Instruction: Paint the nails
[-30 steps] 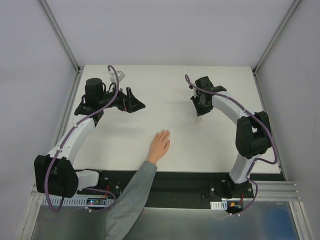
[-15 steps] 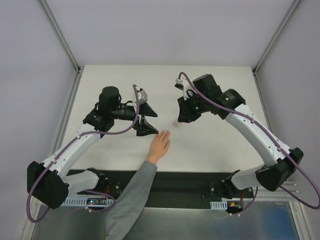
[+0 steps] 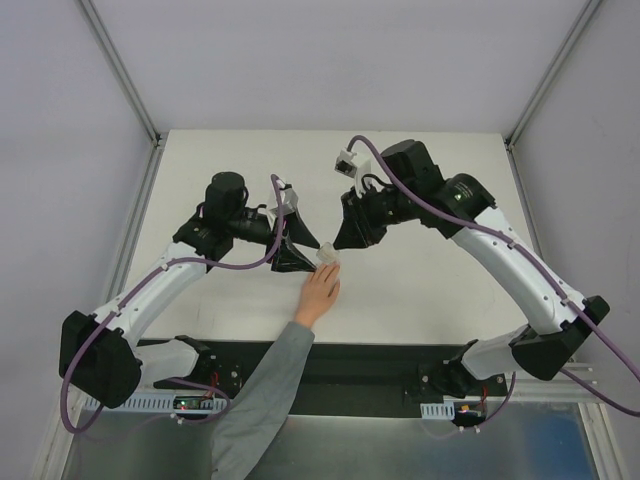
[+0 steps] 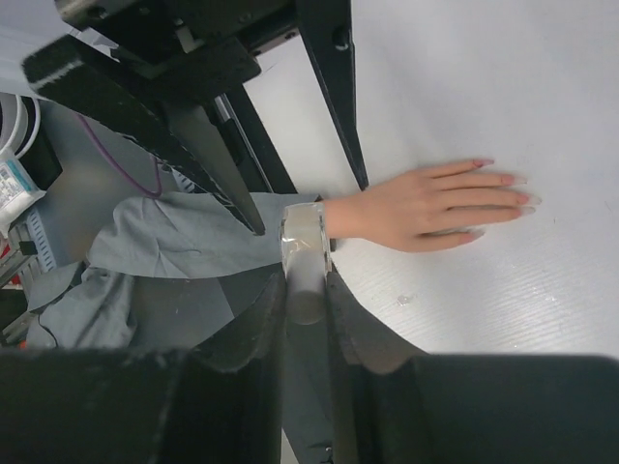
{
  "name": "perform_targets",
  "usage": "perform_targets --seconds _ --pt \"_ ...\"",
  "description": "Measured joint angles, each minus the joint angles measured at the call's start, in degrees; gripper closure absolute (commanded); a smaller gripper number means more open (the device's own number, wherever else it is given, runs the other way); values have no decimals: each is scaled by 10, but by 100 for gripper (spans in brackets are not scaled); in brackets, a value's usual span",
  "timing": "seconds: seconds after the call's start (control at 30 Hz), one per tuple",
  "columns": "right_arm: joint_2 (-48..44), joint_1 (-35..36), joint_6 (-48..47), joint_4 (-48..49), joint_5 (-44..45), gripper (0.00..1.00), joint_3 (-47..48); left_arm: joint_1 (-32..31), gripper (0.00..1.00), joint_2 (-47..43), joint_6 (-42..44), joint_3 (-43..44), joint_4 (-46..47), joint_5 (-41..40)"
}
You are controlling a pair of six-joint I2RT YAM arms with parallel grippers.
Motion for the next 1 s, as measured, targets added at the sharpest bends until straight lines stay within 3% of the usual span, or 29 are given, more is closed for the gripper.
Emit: perform_targets --seconds 1.0 --pt "63 27 -23 -8 -9 99 58 0 69 27 -36 1 14 50"
